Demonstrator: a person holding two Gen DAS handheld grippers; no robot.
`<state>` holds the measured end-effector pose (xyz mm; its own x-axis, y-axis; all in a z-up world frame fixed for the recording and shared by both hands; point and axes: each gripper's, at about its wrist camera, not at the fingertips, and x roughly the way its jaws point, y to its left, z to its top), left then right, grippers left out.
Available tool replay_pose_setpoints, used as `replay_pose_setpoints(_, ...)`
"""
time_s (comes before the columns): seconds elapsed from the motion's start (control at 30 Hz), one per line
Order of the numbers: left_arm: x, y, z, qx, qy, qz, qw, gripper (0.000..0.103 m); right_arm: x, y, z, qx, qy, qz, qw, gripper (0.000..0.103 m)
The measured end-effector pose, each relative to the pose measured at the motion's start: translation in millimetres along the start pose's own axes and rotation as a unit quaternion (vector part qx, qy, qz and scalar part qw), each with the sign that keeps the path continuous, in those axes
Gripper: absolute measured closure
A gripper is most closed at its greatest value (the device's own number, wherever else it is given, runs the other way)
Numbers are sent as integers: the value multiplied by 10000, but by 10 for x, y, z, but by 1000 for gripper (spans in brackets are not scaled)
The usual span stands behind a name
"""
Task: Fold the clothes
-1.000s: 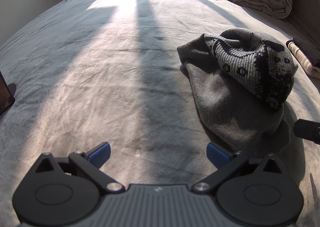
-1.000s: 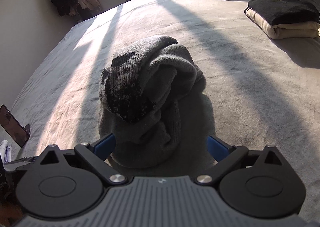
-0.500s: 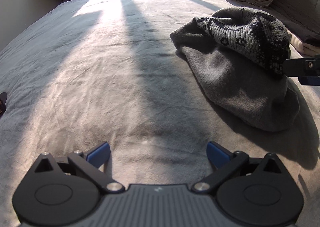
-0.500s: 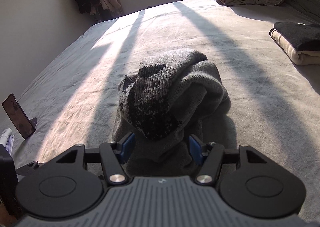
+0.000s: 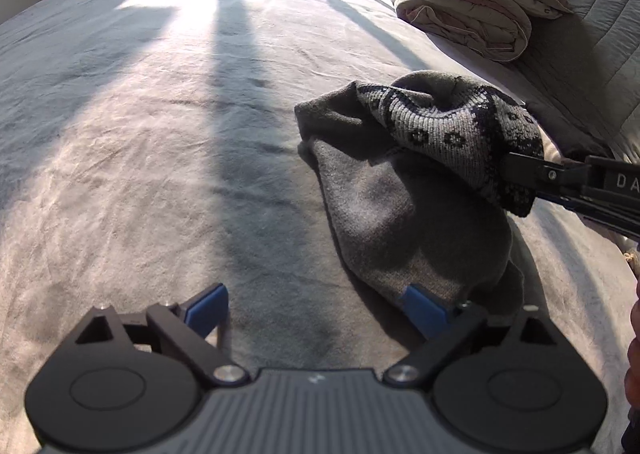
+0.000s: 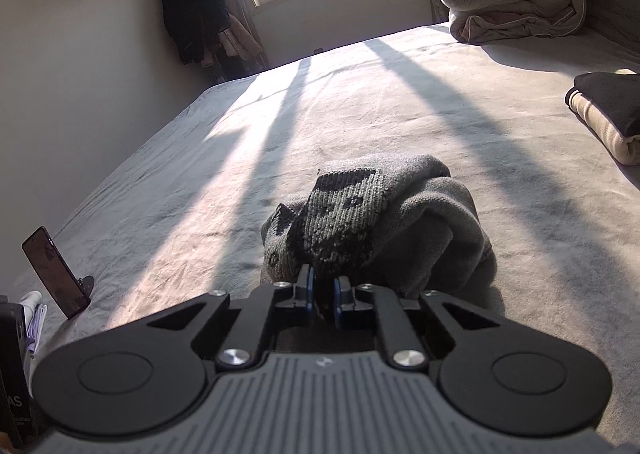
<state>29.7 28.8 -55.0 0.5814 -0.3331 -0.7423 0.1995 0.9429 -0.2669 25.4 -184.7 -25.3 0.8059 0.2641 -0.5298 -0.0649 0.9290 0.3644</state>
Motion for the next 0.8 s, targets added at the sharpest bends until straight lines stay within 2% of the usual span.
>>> replay_pose_setpoints(0.13,167,-48,38,-508,-105,-445,9977,18,-185,-98,132,153,-318,20,9994,94)
replay_pose_setpoints(0.2,230,-108,24,-604,-201,-508,9967,21,-274,-128,171,125,-484,10,9987,94)
replay_pose_setpoints(0.23,246,-139,21,-596,-279,-502,9966,30,-316,-136,188,89,-559,-18,9984,94)
replay_pose_setpoints(0.27,263,-170,17,-588,-357,-497,9964,50,-352,-147,204,62,-619,-46,9981,94)
replay_pose_setpoints(0.3,271,-178,18,-655,-400,-562,9955,62,-376,-166,214,67,-651,-66,9978,94)
replay_pose_setpoints(0.33,277,-179,19,-743,-434,-647,9942,80,-397,-193,219,101,-672,-79,9977,94)
replay_pose_setpoints(0.37,275,-188,16,-815,-459,-740,9929,91,-418,-220,224,135,-694,-92,9975,94)
replay_pose_setpoints(0.43,209,-257,5,-712,-628,-734,9928,96,-452,-263,233,184,-728,-130,9971,94)
replay_pose_setpoints(0.57,-26,-336,-9,-519,-983,-877,9899,98,-505,-308,262,239,-791,-165,9964,94)
replay_pose_setpoints(0.7,-409,-292,3,-287,-1393,-1096,9837,98,-600,-361,263,207,-761,-259,9966,94)
replay_pose_setpoints(0.8,-614,-163,-15,-271,-1533,-1126,9814,98,-674,-406,228,146,-616,-375,9973,94)
